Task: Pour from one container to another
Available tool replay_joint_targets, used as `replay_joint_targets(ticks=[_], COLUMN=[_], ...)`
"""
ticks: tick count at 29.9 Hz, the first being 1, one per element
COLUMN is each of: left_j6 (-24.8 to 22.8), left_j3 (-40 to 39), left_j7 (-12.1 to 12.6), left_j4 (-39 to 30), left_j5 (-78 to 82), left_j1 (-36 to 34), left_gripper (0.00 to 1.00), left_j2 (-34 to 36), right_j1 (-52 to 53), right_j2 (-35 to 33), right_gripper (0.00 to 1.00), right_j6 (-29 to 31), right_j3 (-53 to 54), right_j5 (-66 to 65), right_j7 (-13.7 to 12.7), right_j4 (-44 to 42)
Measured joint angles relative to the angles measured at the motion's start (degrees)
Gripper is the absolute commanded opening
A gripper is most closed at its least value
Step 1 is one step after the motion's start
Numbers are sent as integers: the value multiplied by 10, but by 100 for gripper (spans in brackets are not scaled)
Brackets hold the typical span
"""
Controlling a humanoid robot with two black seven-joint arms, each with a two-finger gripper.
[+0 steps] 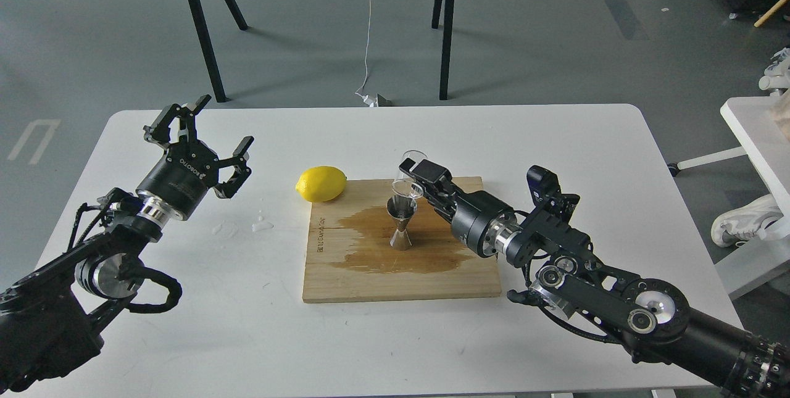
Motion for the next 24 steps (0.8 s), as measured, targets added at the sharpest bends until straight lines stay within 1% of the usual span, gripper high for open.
replay_joint_targets(ticks=[6,14,18,24], left_j6=[0,0,0,0], left_j3=[0,0,0,0], left_j7=[0,0,0,0], left_j4=[0,0,0,0], left_j5=[0,0,0,0], left_j1=[0,0,0,-1], left_gripper=[94,94,94,94], left_j2=[2,2,3,4], right_j1=[21,30,27,14], right_j2=[0,0,-1,-1], right_gripper=[43,43,43,43], right_j6=[0,1,0,4], right_j3=[-29,-31,-17,35], right_j5=[0,5,17,100], right_j7=[1,0,-3,-3], right_j4=[-8,-10,-8,-2])
